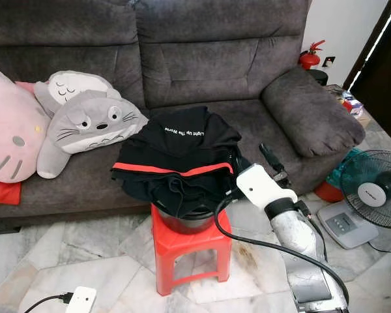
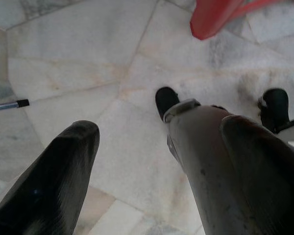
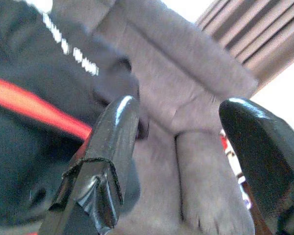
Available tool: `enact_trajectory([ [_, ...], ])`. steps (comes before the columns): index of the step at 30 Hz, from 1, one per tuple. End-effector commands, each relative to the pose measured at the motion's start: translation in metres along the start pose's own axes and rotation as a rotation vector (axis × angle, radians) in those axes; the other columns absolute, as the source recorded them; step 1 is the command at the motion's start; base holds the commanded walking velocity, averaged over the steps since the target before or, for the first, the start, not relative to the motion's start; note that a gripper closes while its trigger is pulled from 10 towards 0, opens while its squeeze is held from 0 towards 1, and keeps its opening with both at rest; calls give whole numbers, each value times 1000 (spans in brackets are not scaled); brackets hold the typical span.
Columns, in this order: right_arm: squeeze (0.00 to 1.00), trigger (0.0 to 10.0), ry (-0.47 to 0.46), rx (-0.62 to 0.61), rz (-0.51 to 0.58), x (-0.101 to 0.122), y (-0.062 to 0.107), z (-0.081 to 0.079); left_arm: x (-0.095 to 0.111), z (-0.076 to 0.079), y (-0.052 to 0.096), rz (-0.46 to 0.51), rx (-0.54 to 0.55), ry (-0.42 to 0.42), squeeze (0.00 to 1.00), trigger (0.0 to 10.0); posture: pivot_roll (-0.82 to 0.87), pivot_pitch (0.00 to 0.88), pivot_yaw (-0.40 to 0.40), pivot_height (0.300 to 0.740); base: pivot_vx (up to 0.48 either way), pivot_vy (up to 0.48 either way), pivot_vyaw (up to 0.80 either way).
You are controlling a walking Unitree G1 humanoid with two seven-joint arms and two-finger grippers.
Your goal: Hang hanger
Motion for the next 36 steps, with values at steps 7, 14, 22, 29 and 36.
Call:
enact_trajectory([
  [7, 0, 10000, -51, -11, 82, 16, 1, -3, 16, -12, 1, 109, 63, 108, 0, 10000, -183, 63, -25, 740, 0, 0, 0],
  [14, 0, 10000, -62, -8, 100, 20, 0, -4, 18, -15, 1, 103, 17, -32, 0, 10000, -176, 63, -25, 740, 0, 0, 0],
  [22, 0, 10000, -51, 25, 129, 26, -1, -9, 16, -21, 2, 99, 47, 5, 0, 10000, -177, 63, -28, 740, 65, 0, 0],
  [29, 0, 10000, -60, 22, 137, 27, -1, -9, 16, -16, 1, 101, 32, 10, 0, 10000, -176, 60, -30, 740, 267, 0, 366],
  [36, 0, 10000, -59, 25, 138, 27, 1, -11, 18, -10, 0, 106, 22, 10, 0, 10000, -178, 55, -29, 740, 285, 0, 0],
])
Point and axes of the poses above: a point about 5 cm out from each wrist's last joint towards the gripper, its own y axis pointing back from the gripper into the wrist, its own x axis along the axis of the wrist's last joint, z = x × y, the point moved 2 cm from there along -y, pointing out of the wrist towards the gripper, and after that the axes turned 7 degrees about y, right-handed, at the moved point
